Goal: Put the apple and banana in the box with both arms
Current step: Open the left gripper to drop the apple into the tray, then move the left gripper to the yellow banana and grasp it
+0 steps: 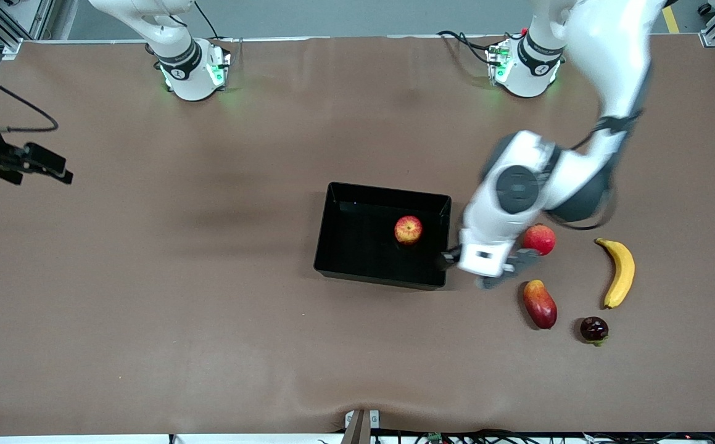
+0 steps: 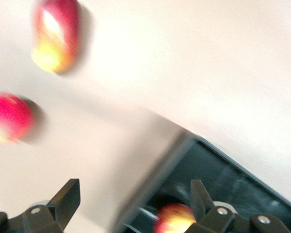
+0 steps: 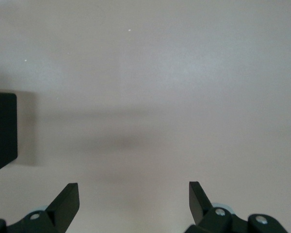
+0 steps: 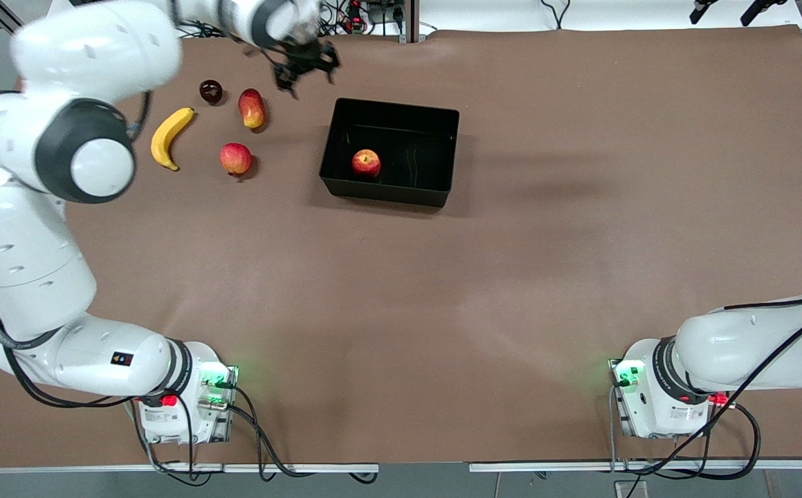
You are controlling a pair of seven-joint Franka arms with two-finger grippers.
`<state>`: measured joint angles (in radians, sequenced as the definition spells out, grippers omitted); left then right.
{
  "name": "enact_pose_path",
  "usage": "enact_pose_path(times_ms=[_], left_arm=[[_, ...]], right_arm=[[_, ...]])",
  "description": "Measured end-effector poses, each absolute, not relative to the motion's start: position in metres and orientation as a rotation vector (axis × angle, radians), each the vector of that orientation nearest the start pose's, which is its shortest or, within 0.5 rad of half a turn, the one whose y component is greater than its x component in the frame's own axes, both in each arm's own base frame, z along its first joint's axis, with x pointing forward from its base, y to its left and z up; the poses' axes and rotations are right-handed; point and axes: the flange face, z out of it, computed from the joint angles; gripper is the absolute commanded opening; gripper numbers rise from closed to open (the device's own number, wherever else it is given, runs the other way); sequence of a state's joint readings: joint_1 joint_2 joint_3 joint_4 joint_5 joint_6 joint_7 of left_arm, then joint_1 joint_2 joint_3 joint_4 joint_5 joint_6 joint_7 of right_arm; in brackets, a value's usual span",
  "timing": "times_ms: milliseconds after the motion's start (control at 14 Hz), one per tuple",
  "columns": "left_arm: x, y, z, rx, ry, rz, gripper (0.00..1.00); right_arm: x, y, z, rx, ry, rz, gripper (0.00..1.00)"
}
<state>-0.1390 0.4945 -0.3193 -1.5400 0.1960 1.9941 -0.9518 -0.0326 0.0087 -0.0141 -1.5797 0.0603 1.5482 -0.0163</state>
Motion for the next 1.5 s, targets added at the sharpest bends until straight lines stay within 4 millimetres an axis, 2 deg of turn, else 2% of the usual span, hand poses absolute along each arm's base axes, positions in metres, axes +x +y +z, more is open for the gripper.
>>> enact_pose_path(times_ms=[143, 357, 571, 786, 1071, 1214, 1429, 1500], left_arm=[[0.650, -0.201, 0.386, -3.041, -0.563, 0.012, 1.00], [0.663, -0.113, 0.375, -3.037, -0.444, 0.107, 1.00], [0.660, -0.046, 0.348, -3.032, -0.406, 0.206, 1.00], [0.657, 0.018, 0.319, -3.054, -0.350, 0.276, 1.00], [0.658, 0.121, 0.269, -3.148, -0.140, 0.222, 1.00], [0.656, 0.146, 0.245, -3.179, -0.022, 0.192, 1.00], [0.657, 0.152, 0.216, -3.201, 0.099, 0.168, 1.00], [0.657, 0.152, 0.210, -3.205, 0.110, 0.166, 0.90]], right_arm=[[0.546, -0.021, 0.622, -3.087, 0.049, 0.068, 1.00], [0.544, -0.020, 0.619, -3.091, 0.069, 0.085, 1.00], [0.543, -0.016, 0.618, -3.093, 0.094, 0.102, 1.00], [0.544, -0.020, 0.619, -3.099, 0.076, 0.085, 1.00], [0.544, -0.022, 0.619, -3.103, -0.037, 0.076, 1.00], [0.541, -0.020, 0.617, -3.099, -0.048, 0.118, 1.00], [0.539, -0.021, 0.615, -3.097, -0.050, 0.153, 1.00], [0.539, -0.021, 0.615, -3.097, -0.049, 0.152, 1.00]])
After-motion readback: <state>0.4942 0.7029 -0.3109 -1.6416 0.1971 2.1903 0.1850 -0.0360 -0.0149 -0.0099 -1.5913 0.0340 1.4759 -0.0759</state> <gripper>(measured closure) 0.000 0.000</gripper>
